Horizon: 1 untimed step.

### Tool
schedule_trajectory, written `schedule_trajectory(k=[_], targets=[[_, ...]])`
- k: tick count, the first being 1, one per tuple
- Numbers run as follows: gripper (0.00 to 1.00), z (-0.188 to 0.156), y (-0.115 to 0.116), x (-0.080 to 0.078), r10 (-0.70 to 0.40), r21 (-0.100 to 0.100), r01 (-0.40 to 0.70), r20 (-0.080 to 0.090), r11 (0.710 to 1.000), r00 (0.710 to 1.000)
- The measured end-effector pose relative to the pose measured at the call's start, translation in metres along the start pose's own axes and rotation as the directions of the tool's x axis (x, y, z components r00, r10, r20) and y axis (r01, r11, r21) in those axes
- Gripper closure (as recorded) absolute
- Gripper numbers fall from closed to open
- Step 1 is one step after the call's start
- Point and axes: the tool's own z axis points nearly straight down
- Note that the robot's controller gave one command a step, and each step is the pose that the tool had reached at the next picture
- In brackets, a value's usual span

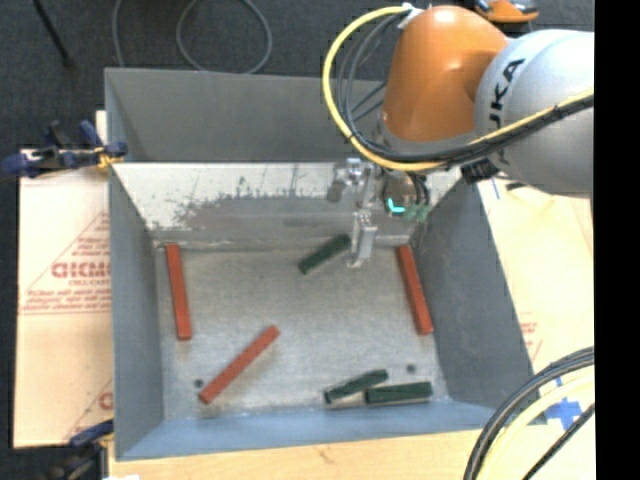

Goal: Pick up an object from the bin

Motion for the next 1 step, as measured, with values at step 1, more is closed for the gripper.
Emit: schedule_trajectory(k=[1], targets=[[0.00,0.1568,-0.0216,-0.0134,-0.325,0.002,0.325,0.004,0.946,0.946]])
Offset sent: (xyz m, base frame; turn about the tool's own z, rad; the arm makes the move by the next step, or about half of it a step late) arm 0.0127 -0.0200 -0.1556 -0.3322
